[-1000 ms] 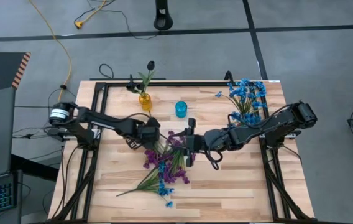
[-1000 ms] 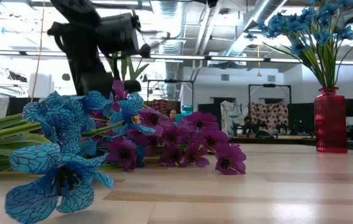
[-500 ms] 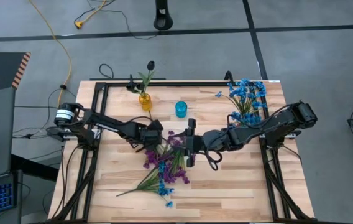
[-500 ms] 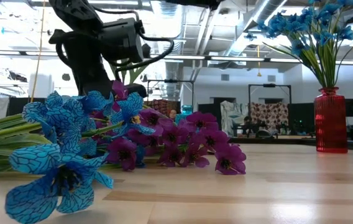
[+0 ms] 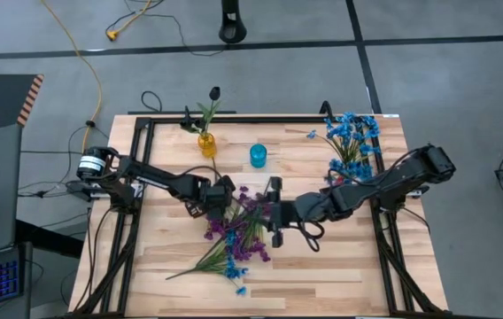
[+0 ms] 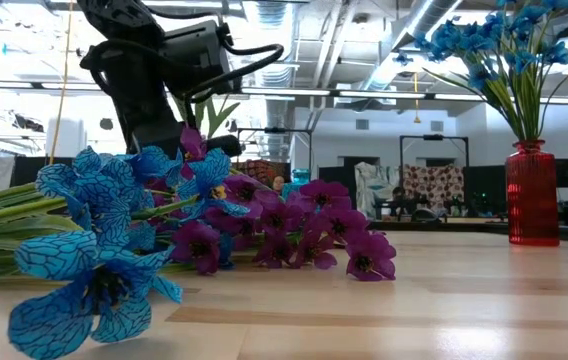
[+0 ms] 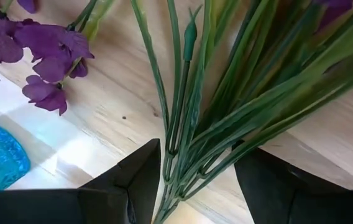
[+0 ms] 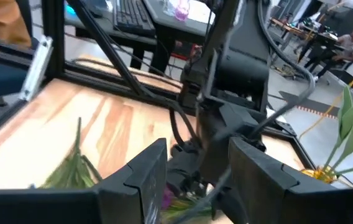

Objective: Sort flowers into vase by color
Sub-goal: Put the left violet flower into the blue vase

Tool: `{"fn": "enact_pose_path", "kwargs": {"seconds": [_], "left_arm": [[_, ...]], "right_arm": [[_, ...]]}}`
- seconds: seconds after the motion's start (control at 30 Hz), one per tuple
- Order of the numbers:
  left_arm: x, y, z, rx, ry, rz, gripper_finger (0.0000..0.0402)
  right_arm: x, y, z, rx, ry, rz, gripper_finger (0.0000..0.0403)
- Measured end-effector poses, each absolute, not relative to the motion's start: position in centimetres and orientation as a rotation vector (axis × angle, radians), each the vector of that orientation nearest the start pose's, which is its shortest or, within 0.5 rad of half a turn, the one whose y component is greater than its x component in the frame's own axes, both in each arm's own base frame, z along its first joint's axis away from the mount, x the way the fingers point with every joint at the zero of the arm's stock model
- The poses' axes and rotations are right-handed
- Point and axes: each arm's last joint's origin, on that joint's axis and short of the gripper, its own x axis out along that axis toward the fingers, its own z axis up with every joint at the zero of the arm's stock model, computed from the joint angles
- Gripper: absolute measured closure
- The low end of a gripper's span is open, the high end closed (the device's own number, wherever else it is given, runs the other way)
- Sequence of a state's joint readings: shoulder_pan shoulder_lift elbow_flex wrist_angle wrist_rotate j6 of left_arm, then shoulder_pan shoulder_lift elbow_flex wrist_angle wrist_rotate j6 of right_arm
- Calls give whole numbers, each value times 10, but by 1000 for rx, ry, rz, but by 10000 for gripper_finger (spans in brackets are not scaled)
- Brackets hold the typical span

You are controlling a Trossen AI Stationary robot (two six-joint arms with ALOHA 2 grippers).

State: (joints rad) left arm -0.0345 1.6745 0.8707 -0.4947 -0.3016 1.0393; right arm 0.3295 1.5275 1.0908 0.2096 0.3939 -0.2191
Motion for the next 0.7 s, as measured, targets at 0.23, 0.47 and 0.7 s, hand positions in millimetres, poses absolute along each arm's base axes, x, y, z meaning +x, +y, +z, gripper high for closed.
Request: {"fn": "enact_pose_path", "kwargs": {"seconds": [0.23, 0.47, 0.7], "left_arm": [[287, 4, 137, 1036, 1291, -509, 212], [287, 5, 137, 1055, 1286, -550, 230], [285, 4, 135, 1040, 1292, -573, 311]], "right_arm": [[322, 109, 307, -297, 202, -14, 204], [317, 116, 310, -298, 192, 12, 204], [316, 117, 309, -302, 204, 15, 204]]}}
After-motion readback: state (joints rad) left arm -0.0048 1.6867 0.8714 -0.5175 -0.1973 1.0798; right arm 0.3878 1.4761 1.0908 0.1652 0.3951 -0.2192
